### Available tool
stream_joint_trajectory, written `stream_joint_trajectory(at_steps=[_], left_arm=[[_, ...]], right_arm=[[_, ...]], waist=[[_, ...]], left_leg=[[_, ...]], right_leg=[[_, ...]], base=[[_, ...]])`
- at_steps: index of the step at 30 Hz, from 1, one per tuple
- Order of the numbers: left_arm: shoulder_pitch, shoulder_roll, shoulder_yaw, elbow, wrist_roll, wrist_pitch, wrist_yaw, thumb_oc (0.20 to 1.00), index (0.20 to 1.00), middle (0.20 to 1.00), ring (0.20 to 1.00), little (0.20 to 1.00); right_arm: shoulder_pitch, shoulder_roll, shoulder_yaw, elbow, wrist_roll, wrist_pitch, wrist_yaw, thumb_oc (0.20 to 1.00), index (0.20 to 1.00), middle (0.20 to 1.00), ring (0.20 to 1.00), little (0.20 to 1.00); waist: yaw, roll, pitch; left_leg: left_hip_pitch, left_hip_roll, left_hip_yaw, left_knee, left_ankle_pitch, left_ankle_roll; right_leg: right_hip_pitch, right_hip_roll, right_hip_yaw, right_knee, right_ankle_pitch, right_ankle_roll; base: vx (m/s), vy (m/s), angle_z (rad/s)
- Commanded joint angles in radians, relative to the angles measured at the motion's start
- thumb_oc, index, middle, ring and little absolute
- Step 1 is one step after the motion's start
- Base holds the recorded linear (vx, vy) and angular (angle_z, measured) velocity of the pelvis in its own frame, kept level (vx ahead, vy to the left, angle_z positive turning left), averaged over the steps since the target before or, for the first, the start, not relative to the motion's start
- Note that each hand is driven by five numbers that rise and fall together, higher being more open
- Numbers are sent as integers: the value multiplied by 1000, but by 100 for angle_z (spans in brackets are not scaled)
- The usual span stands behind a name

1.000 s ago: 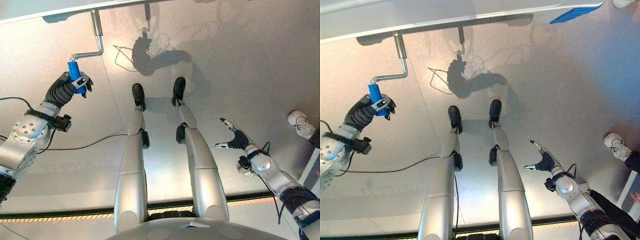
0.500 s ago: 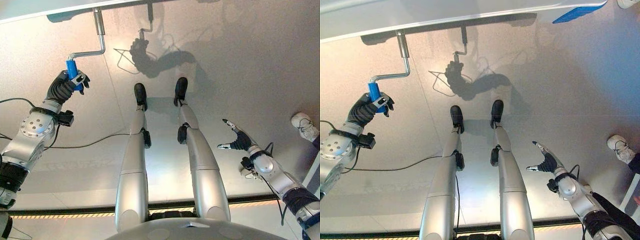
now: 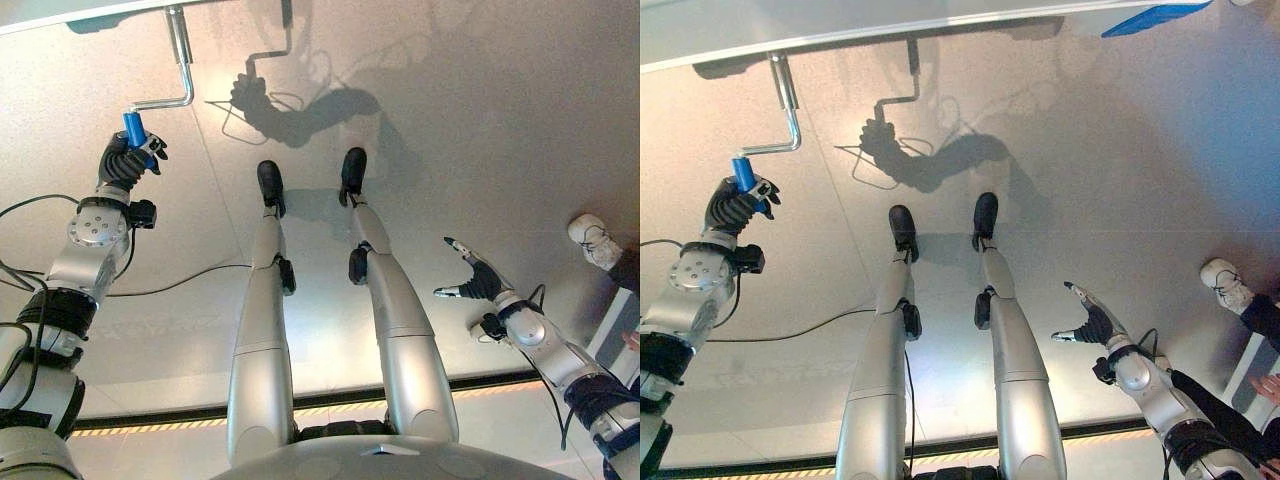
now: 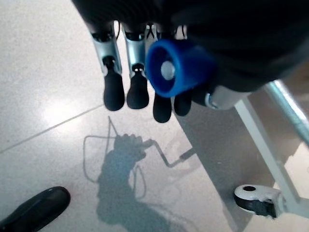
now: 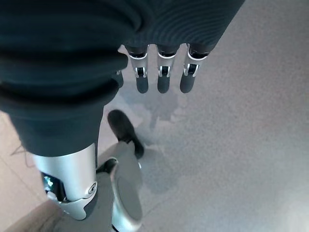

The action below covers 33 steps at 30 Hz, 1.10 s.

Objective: Raise the hospital bed

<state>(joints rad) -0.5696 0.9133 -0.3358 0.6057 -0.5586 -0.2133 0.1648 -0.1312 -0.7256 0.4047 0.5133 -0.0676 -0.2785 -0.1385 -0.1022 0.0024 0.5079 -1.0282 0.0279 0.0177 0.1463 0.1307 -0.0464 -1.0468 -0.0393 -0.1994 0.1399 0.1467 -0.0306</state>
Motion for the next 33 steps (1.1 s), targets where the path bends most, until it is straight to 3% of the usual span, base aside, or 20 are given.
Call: stream_joint_trajectory(at_steps=[1,12,19,23,33], left_arm=[[-36,71,56,66,28,1,66,200,200,200,200,200],[-279,-3,11,366,84,62,100,200,200,200,200,200],[-411,-40,-35,466,101,84,108,200,200,200,200,200],[-423,-43,-47,468,120,87,109,200,200,200,200,200],[-531,-163,-163,444,219,97,135,200,200,200,200,200]], right_arm=[[35,20,46,-9,3,-3,7,1000,1000,1000,1000,1000],[-14,61,83,8,23,3,9,1000,1000,1000,1000,1000],[-40,80,109,3,43,4,10,1000,1000,1000,1000,1000],[-41,81,111,-1,45,4,11,1000,1000,1000,1000,1000],[-64,94,163,2,64,4,19,1000,1000,1000,1000,1000]], waist=[[0,-59,-18],[-36,-100,-24],[-54,-121,-31],[-57,-124,-33],[-74,-131,-41]], left_leg=[[23,-87,36,38,-100,87],[-38,-84,55,92,-142,98],[-61,-82,59,111,-160,105],[-64,-82,59,117,-164,106],[-74,-84,77,142,-175,112]], right_leg=[[9,-31,27,41,6,156],[-15,-30,51,12,19,168],[-27,-28,56,2,14,171],[-29,-28,57,3,13,171],[-54,-19,66,26,8,163]], base=[[19,70,-1],[23,57,-3],[22,21,-8],[6,4,-3],[1,0,0]])
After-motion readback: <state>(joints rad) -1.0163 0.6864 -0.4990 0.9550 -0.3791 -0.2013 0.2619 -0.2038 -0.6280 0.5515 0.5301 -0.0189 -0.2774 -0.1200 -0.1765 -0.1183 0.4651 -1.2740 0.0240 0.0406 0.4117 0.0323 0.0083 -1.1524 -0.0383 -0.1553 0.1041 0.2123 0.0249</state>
